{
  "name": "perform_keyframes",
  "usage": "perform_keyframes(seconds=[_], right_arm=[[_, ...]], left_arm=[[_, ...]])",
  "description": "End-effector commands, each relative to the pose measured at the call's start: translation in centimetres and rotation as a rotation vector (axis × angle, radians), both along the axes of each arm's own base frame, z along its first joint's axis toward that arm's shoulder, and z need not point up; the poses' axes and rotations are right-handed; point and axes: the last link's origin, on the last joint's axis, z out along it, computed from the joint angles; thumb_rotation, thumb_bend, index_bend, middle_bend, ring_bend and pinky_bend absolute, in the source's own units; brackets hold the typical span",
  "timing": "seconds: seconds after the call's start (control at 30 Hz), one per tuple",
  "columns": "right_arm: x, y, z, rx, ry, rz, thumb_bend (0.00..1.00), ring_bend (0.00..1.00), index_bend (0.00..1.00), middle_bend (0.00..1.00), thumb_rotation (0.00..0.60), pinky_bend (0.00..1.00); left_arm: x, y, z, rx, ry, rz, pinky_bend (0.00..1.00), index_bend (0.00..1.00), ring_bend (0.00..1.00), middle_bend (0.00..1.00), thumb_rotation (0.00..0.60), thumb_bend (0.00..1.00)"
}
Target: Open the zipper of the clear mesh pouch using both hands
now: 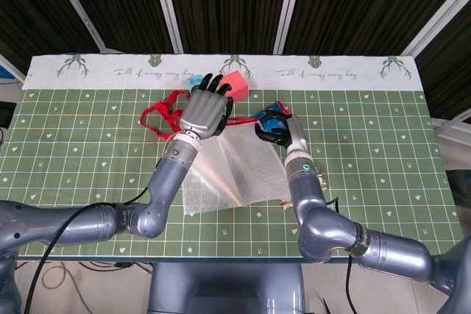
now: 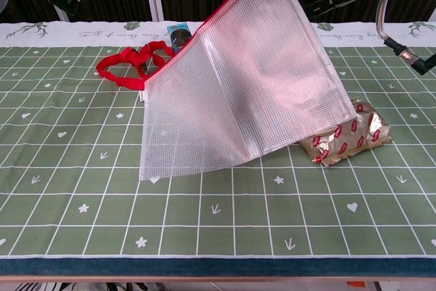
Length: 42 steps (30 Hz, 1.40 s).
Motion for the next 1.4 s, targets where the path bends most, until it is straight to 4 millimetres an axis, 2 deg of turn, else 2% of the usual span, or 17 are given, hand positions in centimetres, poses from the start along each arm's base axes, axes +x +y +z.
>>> perform_keyframes(seconds=[0.03, 0.67, 1.1, 1.4], right_arm=[[0.1, -0.1, 0.3, 0.001, -0.016, -0.007, 0.58, 0.02, 0.7, 0.22, 0.6, 0.21], [-0.5, -1.0, 2.6, -0.049, -0.04, -0.051, 0.58, 0.02, 0.71, 0.23, 0.6, 0.21], [-3.2, -1.8, 4.3, -0.085, 0.001, -0.098, 0.58, 0.02, 0.71, 0.23, 0.6, 0.21], [-4.6, -2.0, 4.8, -0.095, 0.03, -0.114, 0.58, 0.02, 0.71, 0.23, 0.6, 0.21]], left_arm=[[-0.1, 0.0, 0.0, 0.0, 0.001, 0.002, 0.02, 0.66, 0.0, 0.19, 0.6, 0.44], [-1.4, 0.6, 1.7, 0.029, 0.002, 0.018, 0.02, 0.66, 0.0, 0.19, 0.6, 0.44], [-4.4, 0.6, 6.5, 0.085, -0.035, 0.041, 0.02, 0.66, 0.0, 0.19, 0.6, 0.44], [-7.8, 0.4, 10.1, 0.127, -0.063, 0.107, 0.02, 0.66, 0.0, 0.19, 0.6, 0.44]])
